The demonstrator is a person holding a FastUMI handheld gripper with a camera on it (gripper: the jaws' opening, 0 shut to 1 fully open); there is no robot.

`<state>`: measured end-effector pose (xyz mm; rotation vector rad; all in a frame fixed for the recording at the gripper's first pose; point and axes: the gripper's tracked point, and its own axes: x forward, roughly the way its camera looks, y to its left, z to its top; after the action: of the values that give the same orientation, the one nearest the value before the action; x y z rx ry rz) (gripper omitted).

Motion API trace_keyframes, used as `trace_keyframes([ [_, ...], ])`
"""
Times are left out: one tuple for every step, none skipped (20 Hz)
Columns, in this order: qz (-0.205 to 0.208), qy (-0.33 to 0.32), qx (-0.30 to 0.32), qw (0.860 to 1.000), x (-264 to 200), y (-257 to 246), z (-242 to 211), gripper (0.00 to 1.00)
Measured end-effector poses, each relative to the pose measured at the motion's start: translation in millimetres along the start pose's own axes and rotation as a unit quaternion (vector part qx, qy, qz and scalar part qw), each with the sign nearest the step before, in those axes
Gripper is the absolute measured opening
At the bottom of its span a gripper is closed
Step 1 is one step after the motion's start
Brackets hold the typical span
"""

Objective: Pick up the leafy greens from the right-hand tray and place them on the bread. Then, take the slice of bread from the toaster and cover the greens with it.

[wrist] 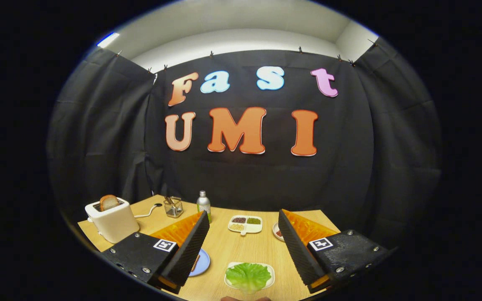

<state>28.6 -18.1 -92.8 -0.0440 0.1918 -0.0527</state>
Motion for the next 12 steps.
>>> trace_keyframes([
  [0.003, 0.013, 0.0, 1.0, 2.5, 0.5, -7.9, 0.99],
  [0.008, 0.026, -0.001, 1.0, 5.0, 2.4, -14.4, 0.99],
  [0.011, 0.037, -0.002, 0.999, 7.8, 3.0, -22.1, 0.99],
  [0.013, 0.048, -0.001, 0.999, 9.8, 3.2, -30.4, 0.99],
  [0.015, 0.057, 0.0, 0.998, 11.3, 3.1, -37.2, 0.99],
  [0.016, 0.066, 0.0, 0.998, 13.3, 3.4, -43.7, 0.99],
  [0.015, 0.076, -0.001, 0.997, 15.3, 2.8, -50.2, 0.99],
  [0.014, 0.087, -0.002, 0.996, 17.9, 1.6, -57.8, 0.99],
  [0.013, 0.099, -0.002, 0.995, 19.5, 0.4, -66.0, 0.99],
  [0.013, 0.112, -0.002, 0.994, 21.2, -0.2, -74.2, 0.99],
  [0.013, 0.126, 0.0, 0.992, 22.4, -0.4, -82.3, 1.0],
  [0.012, 0.14, 0.003, 0.99, 23.6, -0.9, -90.8, 0.99],
])
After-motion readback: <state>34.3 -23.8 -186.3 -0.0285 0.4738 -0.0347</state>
